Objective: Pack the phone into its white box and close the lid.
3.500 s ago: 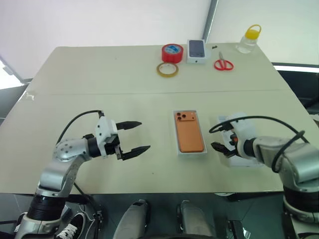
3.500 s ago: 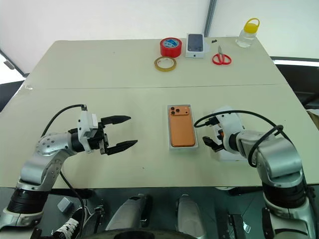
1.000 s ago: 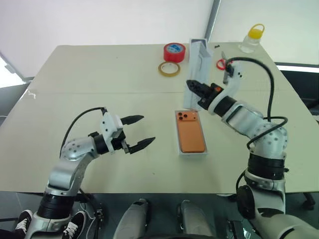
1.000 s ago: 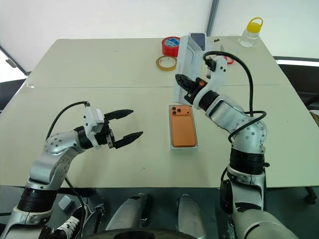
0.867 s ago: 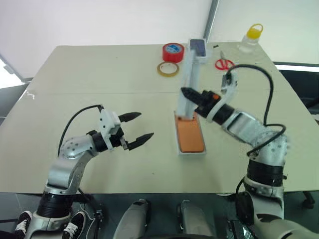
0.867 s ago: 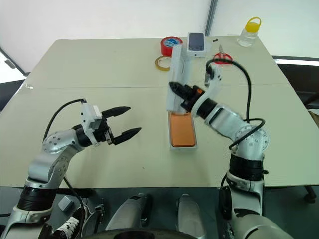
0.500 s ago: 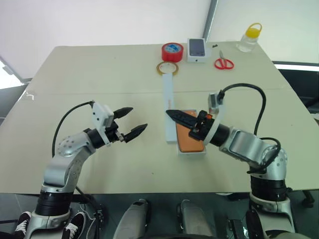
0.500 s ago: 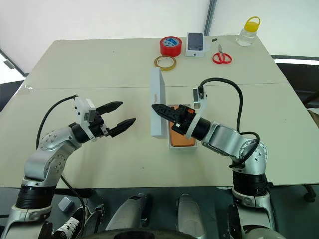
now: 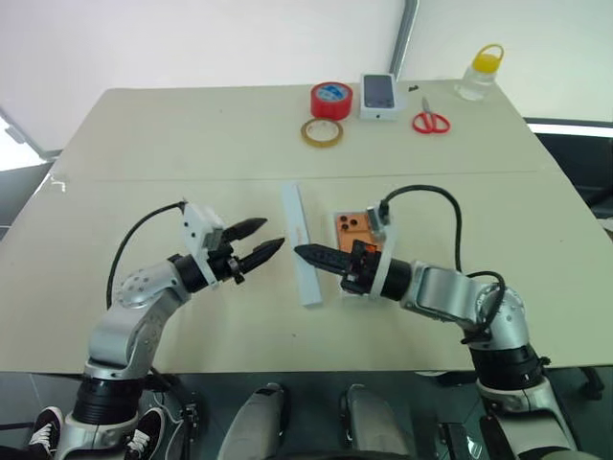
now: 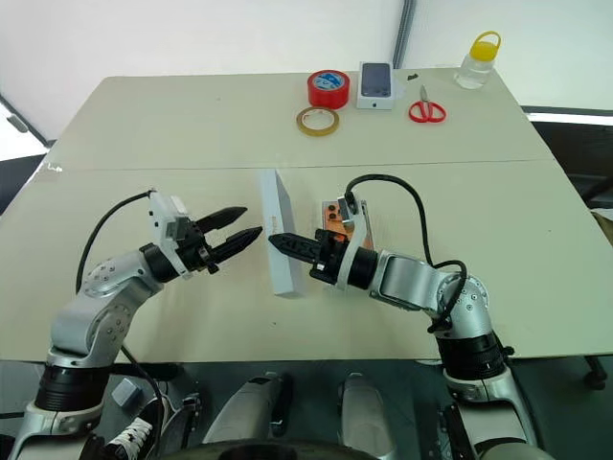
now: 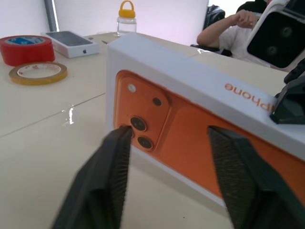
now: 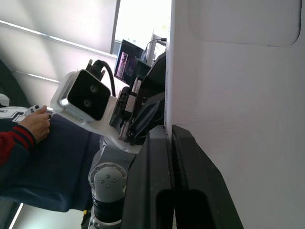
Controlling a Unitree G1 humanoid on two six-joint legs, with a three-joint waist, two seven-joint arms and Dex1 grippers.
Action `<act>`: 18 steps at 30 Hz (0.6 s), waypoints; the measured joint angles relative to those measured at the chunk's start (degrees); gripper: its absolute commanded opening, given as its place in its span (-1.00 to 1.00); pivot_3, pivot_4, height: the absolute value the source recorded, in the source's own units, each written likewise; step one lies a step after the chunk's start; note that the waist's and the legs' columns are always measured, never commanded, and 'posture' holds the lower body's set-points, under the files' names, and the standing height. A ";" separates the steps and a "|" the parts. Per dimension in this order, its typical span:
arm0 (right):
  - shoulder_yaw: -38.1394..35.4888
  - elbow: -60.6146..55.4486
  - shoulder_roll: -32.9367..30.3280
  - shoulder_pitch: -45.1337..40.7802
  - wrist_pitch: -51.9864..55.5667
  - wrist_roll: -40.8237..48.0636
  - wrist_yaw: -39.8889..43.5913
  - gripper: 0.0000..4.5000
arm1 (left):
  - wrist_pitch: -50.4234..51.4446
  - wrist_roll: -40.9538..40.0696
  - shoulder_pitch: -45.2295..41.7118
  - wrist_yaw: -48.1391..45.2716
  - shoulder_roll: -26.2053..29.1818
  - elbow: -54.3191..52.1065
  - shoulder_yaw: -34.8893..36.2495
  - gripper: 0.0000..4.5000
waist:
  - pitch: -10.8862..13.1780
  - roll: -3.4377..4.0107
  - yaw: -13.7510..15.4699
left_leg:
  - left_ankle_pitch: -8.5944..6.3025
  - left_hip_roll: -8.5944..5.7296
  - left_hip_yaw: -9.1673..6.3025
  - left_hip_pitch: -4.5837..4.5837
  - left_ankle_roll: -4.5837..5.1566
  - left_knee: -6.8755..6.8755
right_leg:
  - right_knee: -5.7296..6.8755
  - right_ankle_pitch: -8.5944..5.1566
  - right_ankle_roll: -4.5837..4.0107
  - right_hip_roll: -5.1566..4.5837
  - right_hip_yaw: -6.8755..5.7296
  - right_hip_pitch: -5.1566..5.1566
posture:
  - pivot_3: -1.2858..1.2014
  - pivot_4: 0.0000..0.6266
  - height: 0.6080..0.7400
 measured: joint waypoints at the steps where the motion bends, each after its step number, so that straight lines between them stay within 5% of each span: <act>1: 0.00 0.82 0.25 -0.09 -0.20 -0.34 -0.04 -1.00 | 0.03 0.26 0.18 0.33 -0.38 0.02 -0.22 -0.76 | 0.00 0.00 0.02 | 0.00 0.00 0.00 0.00 0.00 0.00 | 0.00 0.00 0.00 0.00 0.00 0.00 | 0.03 -0.52 1.00; 2: 0.01 1.73 0.37 -0.16 -0.52 -0.98 -0.09 -1.00 | -0.04 0.87 0.27 0.70 -0.79 0.02 -0.94 -0.95 | 0.00 0.00 0.08 | 0.00 0.00 0.00 0.00 0.00 0.01 | 0.00 0.00 0.00 0.00 0.00 0.01 | 0.03 -0.52 1.00; 16: -1.92 6.06 0.39 -2.32 -1.42 -6.61 0.71 -1.00 | -3.41 8.76 -3.76 6.21 -9.85 8.46 -7.93 -0.95 | 0.00 -0.01 0.08 | 0.00 -0.02 0.00 0.00 0.00 0.03 | 0.02 0.01 0.01 0.01 -0.02 0.04 | 0.03 -0.52 1.00; 18: -2.82 6.06 0.33 -2.25 -1.50 -6.78 0.92 -0.72 | -3.74 8.99 -4.50 6.22 -10.51 9.26 -8.14 -0.96 | -0.01 -0.01 0.09 | 0.00 -0.02 0.00 0.00 0.00 0.05 | 0.02 0.01 0.01 0.01 -0.02 0.04 | 0.03 -0.52 1.00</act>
